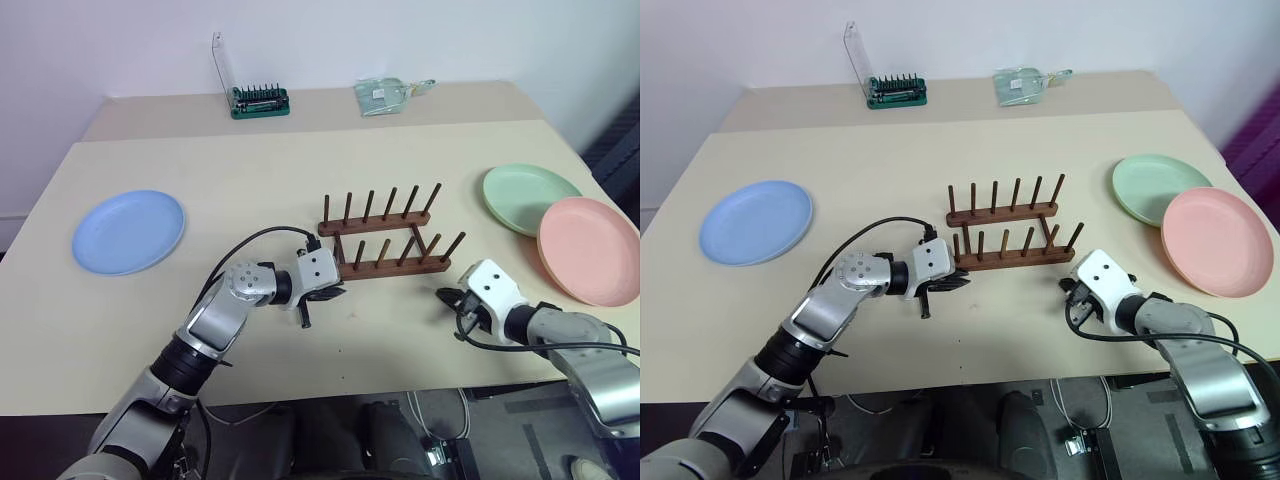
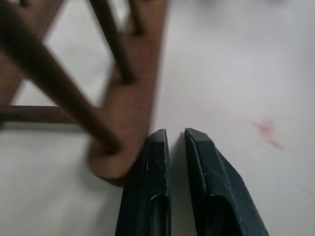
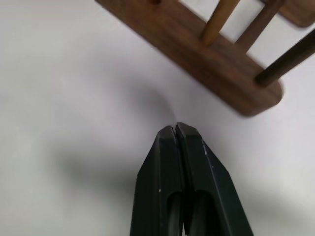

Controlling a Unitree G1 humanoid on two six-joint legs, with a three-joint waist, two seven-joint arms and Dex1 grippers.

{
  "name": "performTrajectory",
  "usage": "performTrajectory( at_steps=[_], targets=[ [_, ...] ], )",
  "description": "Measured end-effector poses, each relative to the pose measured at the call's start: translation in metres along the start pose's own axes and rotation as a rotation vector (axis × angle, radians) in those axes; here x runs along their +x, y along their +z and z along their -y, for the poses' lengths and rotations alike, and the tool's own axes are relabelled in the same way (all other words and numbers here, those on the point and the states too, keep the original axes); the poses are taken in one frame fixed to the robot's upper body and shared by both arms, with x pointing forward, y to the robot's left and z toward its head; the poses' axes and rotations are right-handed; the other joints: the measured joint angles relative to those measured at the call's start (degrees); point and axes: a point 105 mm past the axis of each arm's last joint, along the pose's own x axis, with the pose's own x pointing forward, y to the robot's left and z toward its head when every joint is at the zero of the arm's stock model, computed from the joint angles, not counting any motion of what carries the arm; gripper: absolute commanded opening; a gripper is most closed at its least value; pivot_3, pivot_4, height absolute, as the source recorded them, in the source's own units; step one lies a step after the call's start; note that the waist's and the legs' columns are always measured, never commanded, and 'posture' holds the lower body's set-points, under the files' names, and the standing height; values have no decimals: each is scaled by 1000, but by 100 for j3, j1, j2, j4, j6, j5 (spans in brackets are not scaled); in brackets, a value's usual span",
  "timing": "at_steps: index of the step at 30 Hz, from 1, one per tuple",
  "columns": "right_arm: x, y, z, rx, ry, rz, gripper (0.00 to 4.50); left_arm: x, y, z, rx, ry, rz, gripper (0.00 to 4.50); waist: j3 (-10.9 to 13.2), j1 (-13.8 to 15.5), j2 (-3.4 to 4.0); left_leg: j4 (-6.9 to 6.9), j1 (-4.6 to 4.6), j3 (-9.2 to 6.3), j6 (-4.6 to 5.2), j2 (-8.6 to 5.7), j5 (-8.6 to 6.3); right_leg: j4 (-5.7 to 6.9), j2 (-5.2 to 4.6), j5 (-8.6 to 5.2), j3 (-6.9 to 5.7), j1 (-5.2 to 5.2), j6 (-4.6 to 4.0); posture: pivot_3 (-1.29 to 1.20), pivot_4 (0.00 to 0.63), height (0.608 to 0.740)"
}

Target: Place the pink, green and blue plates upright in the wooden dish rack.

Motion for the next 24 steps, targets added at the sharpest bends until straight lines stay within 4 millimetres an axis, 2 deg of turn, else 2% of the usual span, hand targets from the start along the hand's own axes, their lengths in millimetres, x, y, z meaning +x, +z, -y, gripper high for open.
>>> performTrajectory(
  at_steps=[3,12,21,24],
  targets=[
    [11,1,13,-1,-58,5,0,6,-1,-7,-43,79,11,535,-4,6,-1,3,8,0,0,0,0,0,0,3,0,10,0,0,150,740],
    [39,12,43,-8,-158,28,0,6,-9,-34,-64,212,-9,535,-9,-16,4,-2,11,4,-4,0,2,1,1,3,1,7,0,0,150,740],
    [58,21,52,-34,-189,62,0,15,-9,-52,-109,299,-9,535,-10,-14,5,-2,10,6,-4,-1,3,2,0,4,3,4,0,0,150,740],
    [51,21,52,-53,-189,66,876,12,-9,-47,-111,282,6,466,-11,-13,7,-6,3,6,-4,-1,2,2,0,4,4,-6,0,0,150,740]
  ],
)
